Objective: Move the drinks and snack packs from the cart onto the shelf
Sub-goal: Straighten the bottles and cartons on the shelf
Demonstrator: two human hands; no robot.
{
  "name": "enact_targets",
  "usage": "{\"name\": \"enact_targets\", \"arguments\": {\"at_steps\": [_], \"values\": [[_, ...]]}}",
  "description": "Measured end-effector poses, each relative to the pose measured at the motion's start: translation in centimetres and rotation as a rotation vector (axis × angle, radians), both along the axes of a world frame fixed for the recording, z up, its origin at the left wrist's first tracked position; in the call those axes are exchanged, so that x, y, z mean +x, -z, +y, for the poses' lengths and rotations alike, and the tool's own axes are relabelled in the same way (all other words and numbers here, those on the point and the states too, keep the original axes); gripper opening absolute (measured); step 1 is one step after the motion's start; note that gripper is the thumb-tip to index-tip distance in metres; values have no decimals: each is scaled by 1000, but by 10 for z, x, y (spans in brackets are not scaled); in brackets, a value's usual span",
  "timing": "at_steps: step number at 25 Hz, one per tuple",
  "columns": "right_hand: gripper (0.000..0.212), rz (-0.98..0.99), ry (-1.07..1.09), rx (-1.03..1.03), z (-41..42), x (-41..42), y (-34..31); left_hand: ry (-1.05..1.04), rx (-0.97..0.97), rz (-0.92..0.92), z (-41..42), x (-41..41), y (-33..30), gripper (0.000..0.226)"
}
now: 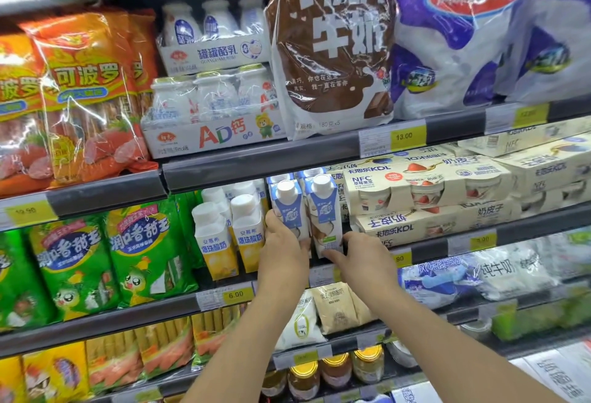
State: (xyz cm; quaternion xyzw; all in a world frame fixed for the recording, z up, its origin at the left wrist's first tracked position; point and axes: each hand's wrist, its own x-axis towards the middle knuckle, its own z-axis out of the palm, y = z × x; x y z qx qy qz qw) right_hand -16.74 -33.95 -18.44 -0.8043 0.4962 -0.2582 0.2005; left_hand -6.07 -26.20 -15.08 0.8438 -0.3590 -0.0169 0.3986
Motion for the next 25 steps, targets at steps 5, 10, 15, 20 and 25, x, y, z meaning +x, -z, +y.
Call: {"name": "enact_targets", "arguments": {"at_steps": [5, 10, 15, 20, 25], "values": [[44, 3, 4, 10, -1, 0, 1, -6, -21, 3, 2, -2, 1, 67], [58, -3, 2, -20, 1, 3, -5, 2, -20, 35, 3, -2, 9, 66], [61, 86, 20, -71, 8, 5, -15, -4, -1, 49, 2, -1, 8, 52], [56, 92, 35, -66, 11, 4, -16, 11, -12, 47, 2, 1, 11, 51], [53, 92, 33, -54, 11, 3, -17, 19, -52, 46, 3, 2, 13, 53]]}}
